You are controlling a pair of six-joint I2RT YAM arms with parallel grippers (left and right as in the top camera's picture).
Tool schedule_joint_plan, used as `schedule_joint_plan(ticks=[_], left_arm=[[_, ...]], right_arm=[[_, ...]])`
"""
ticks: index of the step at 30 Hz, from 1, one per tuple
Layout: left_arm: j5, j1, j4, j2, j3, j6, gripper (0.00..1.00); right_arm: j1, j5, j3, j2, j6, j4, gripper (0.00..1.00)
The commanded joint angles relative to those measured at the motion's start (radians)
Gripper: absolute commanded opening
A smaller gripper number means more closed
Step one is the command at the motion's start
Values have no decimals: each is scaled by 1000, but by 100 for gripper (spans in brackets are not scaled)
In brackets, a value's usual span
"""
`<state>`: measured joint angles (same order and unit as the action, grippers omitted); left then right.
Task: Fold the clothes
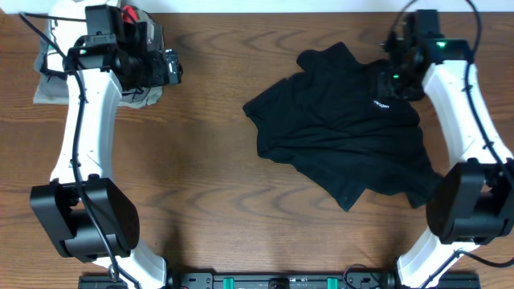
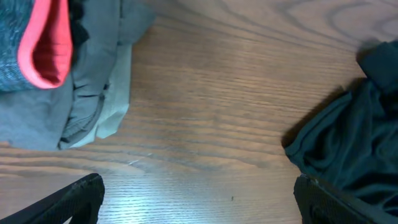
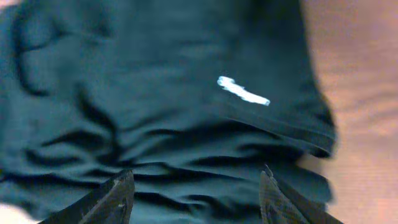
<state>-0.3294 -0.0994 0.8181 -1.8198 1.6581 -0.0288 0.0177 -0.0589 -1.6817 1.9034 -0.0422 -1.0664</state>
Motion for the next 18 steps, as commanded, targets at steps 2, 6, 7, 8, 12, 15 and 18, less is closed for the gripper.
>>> schedule_joint_plan(ticks=[2,6,7,8,12,15,18], left_arm=[[6,10,0,-11,11,3,98],[6,14,4,-27,7,3,98],[6,14,5,-31,6,3,98],[6,14,7,-37,6,3,98],[6,14,10,-49,0,4,98],[6,14,10,-49,0,4,98],[6,14,9,-49,0,4,98]], right_arm=[[69,59,66,14,29,54,68],[116,64,179,15,92,167,70],[129,63,207,15,92,190,69],[143,61,236,15,92,215,70],[195,30,361,15,92,360,68],[217,-3,435,15,91,493,68],[224,-37,491,15,51,626,64]])
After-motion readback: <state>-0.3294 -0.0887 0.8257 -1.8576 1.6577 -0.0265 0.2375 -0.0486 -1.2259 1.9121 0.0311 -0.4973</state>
